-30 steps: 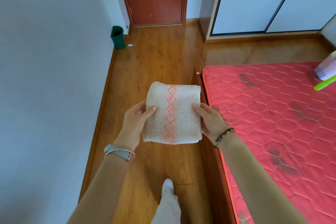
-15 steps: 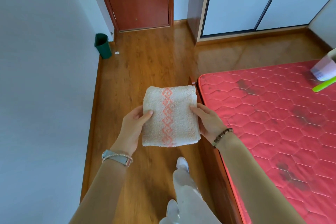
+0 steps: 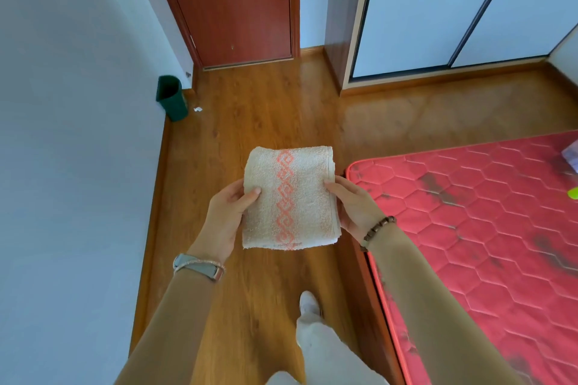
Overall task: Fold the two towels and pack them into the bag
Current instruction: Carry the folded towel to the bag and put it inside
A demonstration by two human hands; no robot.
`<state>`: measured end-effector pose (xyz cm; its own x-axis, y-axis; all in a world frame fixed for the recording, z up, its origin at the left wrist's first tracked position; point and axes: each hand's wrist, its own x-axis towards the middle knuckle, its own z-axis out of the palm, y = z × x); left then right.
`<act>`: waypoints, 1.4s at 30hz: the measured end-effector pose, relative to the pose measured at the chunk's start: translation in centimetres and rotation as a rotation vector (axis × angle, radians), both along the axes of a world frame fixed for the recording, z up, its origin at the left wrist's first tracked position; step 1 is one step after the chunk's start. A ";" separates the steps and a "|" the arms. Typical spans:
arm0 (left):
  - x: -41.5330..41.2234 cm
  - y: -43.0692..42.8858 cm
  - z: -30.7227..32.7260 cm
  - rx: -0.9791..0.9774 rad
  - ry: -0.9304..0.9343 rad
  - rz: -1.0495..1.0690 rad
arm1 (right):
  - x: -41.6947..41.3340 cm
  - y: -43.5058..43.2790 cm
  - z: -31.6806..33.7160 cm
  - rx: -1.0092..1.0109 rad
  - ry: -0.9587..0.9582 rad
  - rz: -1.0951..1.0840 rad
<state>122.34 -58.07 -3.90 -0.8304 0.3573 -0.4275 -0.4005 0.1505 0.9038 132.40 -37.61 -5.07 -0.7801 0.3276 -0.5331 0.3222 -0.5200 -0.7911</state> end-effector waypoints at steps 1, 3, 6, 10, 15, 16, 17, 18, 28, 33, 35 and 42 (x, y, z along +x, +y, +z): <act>-1.1 0.8 0.3 0.001 0.006 0.005 | -1.1 0.8 0.3 0.000 0.004 0.005; -3.5 2.5 0.5 -0.006 0.019 0.013 | -3.6 2.6 0.7 0.007 0.017 0.026; -6.4 4.4 0.7 -0.008 0.020 0.024 | -6.8 4.7 1.2 0.018 0.015 0.041; -9.3 6.1 0.6 0.003 0.018 0.041 | -9.8 6.5 1.4 0.006 0.013 0.062; -12.5 8.1 0.1 -0.017 0.003 0.030 | -12.2 8.3 0.8 -0.017 -0.001 0.040; -13.1 8.5 0.0 -0.021 0.002 0.019 | -12.7 8.7 0.7 -0.023 -0.005 0.039; -13.7 9.0 -0.1 -0.027 0.003 0.008 | -13.1 9.0 0.6 -0.030 -0.013 0.037; -14.3 9.4 -0.2 -0.035 0.006 -0.005 | -13.6 9.5 0.5 -0.029 -0.022 0.031; -23.8 15.1 -1.1 -0.008 -0.002 -0.137 | -21.0 14.1 -0.4 -0.020 -0.027 -0.092; -30.4 17.3 -1.0 0.023 -0.033 -0.203 | -26.4 15.6 -0.9 -0.040 -0.047 -0.161; -33.1 17.8 -0.9 0.029 -0.033 -0.229 | -28.7 15.9 -1.0 -0.059 -0.047 -0.181; -41.4 19.2 -0.7 0.022 -0.026 -0.290 | -36.1 16.4 -0.8 -0.089 -0.058 -0.236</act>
